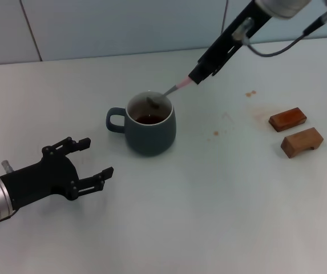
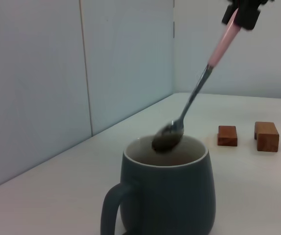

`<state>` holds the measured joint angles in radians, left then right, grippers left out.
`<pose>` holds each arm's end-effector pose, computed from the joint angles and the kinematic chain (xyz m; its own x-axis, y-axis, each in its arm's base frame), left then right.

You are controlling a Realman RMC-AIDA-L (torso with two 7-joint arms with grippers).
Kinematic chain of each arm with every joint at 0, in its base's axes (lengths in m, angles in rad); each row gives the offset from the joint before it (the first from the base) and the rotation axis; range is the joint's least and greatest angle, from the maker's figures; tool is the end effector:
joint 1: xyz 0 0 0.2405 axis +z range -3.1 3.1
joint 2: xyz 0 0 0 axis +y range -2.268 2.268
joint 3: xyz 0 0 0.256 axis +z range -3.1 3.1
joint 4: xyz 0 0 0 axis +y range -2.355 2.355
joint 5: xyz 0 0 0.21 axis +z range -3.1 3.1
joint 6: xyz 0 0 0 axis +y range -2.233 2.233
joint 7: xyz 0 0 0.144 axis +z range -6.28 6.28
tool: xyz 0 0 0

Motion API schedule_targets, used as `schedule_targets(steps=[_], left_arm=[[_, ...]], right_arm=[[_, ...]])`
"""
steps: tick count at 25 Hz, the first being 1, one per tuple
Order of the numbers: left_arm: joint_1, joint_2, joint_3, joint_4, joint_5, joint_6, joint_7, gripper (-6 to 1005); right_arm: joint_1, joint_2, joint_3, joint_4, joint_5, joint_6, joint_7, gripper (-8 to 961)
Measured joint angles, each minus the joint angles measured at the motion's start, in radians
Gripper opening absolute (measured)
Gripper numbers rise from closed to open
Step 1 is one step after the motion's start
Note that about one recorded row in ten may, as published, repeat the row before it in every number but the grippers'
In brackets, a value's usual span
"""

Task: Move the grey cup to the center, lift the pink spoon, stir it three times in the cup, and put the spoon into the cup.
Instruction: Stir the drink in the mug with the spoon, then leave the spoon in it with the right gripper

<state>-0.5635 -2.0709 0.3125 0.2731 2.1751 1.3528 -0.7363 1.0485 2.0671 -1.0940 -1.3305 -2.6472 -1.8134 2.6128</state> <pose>-0.3023 0.3169 -0.0451 0.8789 0.1133 0.4634 0.3259 -0.8520 -0.4098 0.0494 0.3981 0.0469 0.8140 -0.5588 0.1586 -0.4657 -0.7910 -0.3969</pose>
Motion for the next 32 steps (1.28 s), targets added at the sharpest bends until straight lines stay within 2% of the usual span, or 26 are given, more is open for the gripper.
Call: schedule_targets(steps=[6, 9, 13, 20, 27, 32], left_arm=[[-0.001, 0.0, 0.001, 0.0, 0.0, 0.0, 0.0, 850], [-0.001, 0.0, 0.001, 0.0, 0.0, 0.0, 0.0, 850], [-0.001, 0.0, 0.0, 0.0, 0.0, 0.0, 0.0, 850], [0.003, 0.0, 0.0, -0.001, 0.0, 0.005, 0.0, 850], [0.006, 0.0, 0.0, -0.012, 0.0, 0.005, 0.003, 850], [0.007, 0.0, 0.0, -0.012, 0.003, 0.003, 0.003, 850]], right_arm=[[0.056, -0.003, -0.001, 0.178, -0.019, 0.08, -0.023, 106], [0.088, 0.003, -0.008, 0.244, -0.066, 0.106, -0.027, 106], [0.132, 0.007, -0.012, 0.319, -0.097, 0.114, -0.033, 106], [0.173, 0.008, -0.011, 0.407, -0.053, 0.183, -0.059, 105], [0.17, -0.033, 0.0, 0.427, -0.061, 0.217, -0.057, 105], [0.167, -0.041, 0.003, 0.424, -0.061, 0.142, -0.043, 105]])
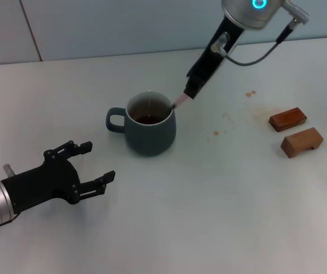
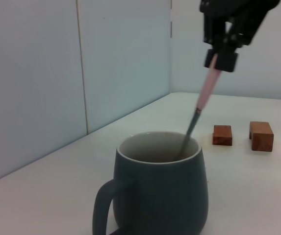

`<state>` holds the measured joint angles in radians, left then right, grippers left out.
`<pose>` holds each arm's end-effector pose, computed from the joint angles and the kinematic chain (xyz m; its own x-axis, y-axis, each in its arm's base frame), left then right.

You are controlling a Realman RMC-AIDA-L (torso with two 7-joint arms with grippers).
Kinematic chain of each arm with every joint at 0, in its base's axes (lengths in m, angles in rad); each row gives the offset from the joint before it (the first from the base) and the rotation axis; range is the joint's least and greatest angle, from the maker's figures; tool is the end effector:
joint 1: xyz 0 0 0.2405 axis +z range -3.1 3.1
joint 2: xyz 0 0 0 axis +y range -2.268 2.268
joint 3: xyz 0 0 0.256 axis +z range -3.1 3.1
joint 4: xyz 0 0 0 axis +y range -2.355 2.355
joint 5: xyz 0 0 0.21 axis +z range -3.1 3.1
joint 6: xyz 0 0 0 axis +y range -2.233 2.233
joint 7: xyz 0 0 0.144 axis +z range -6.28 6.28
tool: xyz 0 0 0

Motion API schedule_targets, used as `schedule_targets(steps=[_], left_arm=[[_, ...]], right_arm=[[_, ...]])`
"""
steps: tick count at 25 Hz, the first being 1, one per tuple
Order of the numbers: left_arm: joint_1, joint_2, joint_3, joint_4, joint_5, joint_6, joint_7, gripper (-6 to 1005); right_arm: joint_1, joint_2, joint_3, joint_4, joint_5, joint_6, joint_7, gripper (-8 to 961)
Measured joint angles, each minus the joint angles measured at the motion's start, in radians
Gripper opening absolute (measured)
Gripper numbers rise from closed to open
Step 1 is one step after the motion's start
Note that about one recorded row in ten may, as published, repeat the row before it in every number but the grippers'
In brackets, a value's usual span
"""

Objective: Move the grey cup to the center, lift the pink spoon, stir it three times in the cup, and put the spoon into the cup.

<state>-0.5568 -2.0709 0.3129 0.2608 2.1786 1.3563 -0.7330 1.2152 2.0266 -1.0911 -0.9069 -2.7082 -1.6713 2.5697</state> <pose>-0.3033 0.3126 -0.0479 0.8749 0.1221 0.4688 0.3326 -0.8550 -0.3980 0.0593 0.4276 0.0124 0.7474 -0.6012 0.2826 -0.4897 -0.7861 -0.3771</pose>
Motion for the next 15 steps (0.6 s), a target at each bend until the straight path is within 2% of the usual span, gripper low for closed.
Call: schedule_targets(steps=[4, 8, 10, 15], left_arm=[[-0.001, 0.0, 0.0, 0.0, 0.001, 0.001, 0.002, 850], [-0.002, 0.0, 0.0, 0.0, 0.0, 0.002, 0.003, 850], [-0.002, 0.0, 0.0, 0.0, -0.001, 0.002, 0.004, 850], [-0.001, 0.0, 0.0, 0.0, -0.003, 0.001, 0.005, 850]], right_arm=[[0.014, 0.02, 0.0, 0.006, 0.005, -0.011, -0.001, 105], [0.03, 0.03, 0.001, 0.02, 0.006, 0.052, -0.004, 105], [0.04, 0.025, 0.0, 0.04, 0.005, 0.079, -0.004, 105], [0.035, -0.007, 0.001, 0.049, -0.001, 0.068, 0.004, 105]])
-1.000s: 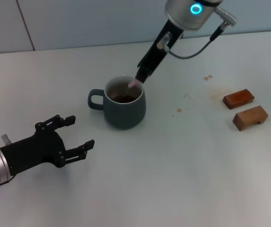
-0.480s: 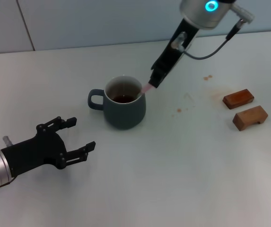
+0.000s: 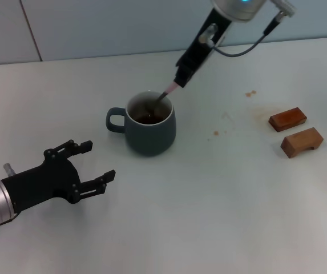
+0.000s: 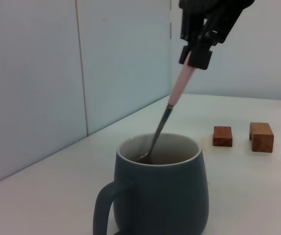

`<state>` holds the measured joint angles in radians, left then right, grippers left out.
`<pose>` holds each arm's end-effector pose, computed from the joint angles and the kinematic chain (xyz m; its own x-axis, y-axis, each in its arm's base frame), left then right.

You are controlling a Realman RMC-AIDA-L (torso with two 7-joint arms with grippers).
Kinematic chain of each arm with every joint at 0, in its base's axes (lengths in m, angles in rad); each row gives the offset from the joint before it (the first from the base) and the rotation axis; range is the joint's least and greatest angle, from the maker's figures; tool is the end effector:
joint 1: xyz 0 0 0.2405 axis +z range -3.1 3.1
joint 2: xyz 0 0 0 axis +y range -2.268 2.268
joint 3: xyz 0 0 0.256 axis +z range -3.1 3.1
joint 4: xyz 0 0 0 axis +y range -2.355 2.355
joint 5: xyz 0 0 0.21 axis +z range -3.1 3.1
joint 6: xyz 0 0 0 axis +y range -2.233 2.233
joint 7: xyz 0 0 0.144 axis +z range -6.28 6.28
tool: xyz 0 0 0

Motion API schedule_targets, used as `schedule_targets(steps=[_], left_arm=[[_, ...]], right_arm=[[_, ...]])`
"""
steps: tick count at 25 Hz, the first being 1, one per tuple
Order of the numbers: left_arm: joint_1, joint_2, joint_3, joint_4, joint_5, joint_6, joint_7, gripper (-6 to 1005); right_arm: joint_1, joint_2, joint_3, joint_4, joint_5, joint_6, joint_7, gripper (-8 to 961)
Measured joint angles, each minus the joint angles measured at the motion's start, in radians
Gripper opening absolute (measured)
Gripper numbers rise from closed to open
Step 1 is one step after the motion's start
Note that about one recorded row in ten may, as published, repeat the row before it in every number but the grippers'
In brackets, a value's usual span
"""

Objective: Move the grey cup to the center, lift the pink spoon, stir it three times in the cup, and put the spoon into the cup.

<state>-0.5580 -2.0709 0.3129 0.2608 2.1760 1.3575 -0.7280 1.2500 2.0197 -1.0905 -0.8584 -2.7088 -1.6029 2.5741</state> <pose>-0.3027 0.3132 -0.0477 0.8755 0.1159 0.4690 0.3280 -0.8553 -0.4010 0.0507 0.4378 0.0092 0.7649 -0.5929 0.2519 -0.4751 -0.7833 -0.4009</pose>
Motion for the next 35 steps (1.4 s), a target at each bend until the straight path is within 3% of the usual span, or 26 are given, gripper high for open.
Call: schedule_targets(steps=[4, 7, 11, 20, 29, 35], left_arm=[[-0.001, 0.0, 0.0, 0.0, 0.001, -0.001, 0.001, 850], [-0.001, 0.0, 0.0, 0.0, 0.001, 0.002, 0.002, 850], [0.0, 0.0, 0.001, 0.0, 0.002, 0.005, -0.001, 850], [0.003, 0.001, 0.002, 0.0, 0.003, 0.012, 0.0, 850], [0.003, 0.001, 0.002, 0.0, 0.0, 0.025, 0.002, 850], [0.0, 0.0, 0.002, 0.002, 0.0, 0.026, 0.003, 850]], right_arm=[[-0.004, -0.001, 0.001, -0.004, 0.002, -0.059, 0.004, 105], [0.008, 0.023, -0.003, -0.006, 0.002, -0.067, 0.003, 105], [0.031, 0.038, -0.001, 0.001, 0.002, -0.017, -0.003, 105], [0.019, 0.002, 0.0, 0.0, -0.02, -0.022, 0.022, 105], [0.039, 0.034, -0.002, 0.004, 0.03, -0.034, 0.017, 142], [0.017, 0.023, 0.007, 0.003, 0.027, 0.023, 0.03, 178]])
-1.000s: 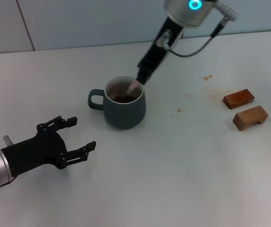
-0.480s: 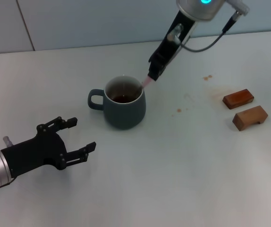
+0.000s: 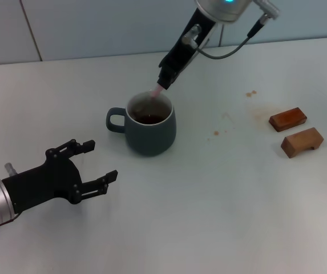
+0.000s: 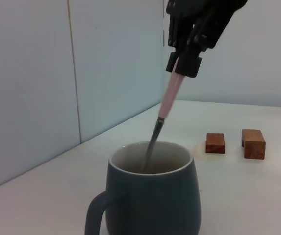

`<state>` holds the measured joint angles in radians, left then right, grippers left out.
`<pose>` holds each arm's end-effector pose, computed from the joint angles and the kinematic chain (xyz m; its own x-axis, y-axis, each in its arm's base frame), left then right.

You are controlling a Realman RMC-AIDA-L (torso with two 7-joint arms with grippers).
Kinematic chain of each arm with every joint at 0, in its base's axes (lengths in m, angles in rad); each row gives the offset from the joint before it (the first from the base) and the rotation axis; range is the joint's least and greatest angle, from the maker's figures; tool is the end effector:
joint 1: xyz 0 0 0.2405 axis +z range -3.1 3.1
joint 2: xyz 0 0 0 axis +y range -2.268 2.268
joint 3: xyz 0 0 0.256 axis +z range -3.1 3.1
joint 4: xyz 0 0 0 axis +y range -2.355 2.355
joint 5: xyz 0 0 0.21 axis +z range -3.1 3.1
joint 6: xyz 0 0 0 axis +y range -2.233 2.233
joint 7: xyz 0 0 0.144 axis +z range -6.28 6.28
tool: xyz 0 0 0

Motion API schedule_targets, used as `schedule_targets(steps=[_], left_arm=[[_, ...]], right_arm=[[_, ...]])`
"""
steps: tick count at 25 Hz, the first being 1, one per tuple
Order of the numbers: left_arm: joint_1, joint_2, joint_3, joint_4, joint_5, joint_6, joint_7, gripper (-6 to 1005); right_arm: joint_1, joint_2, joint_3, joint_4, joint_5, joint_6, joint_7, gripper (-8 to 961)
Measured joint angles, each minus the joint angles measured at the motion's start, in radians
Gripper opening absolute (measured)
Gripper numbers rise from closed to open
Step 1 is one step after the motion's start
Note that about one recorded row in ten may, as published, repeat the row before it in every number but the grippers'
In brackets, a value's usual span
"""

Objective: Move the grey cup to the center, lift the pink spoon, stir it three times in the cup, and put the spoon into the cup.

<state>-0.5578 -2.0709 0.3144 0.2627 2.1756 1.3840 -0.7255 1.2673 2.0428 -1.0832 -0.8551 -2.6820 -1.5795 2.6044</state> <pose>-0.2995 0.3114 -0.0470 0.8701 0.1029 0.4820 0.3179 -0.8645 -0.3893 0.0375 0.4353 -0.0023 0.7742 -0.5959 0.2134 -0.4983 -0.7816 -0.3752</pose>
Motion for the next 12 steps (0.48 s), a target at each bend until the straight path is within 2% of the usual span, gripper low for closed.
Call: schedule_targets(steps=[3, 6, 9, 12], left_arm=[[-0.001, 0.0, -0.004, 0.002, 0.0, 0.0, 0.0, 850], [-0.003, 0.001, -0.007, 0.002, -0.001, 0.002, -0.005, 850], [-0.004, 0.001, -0.007, 0.003, -0.002, 0.004, -0.008, 850], [-0.005, 0.002, -0.008, 0.002, -0.005, 0.007, -0.009, 850]], right_arm=[[-0.031, -0.001, 0.021, -0.022, 0.001, 0.0, 0.005, 196], [-0.094, 0.018, 0.021, -0.115, 0.004, -0.003, -0.001, 214], [-0.202, 0.039, -0.029, -0.27, 0.048, 0.004, -0.014, 233], [-0.322, 0.037, -0.076, -0.4, 0.166, 0.016, -0.036, 251]])
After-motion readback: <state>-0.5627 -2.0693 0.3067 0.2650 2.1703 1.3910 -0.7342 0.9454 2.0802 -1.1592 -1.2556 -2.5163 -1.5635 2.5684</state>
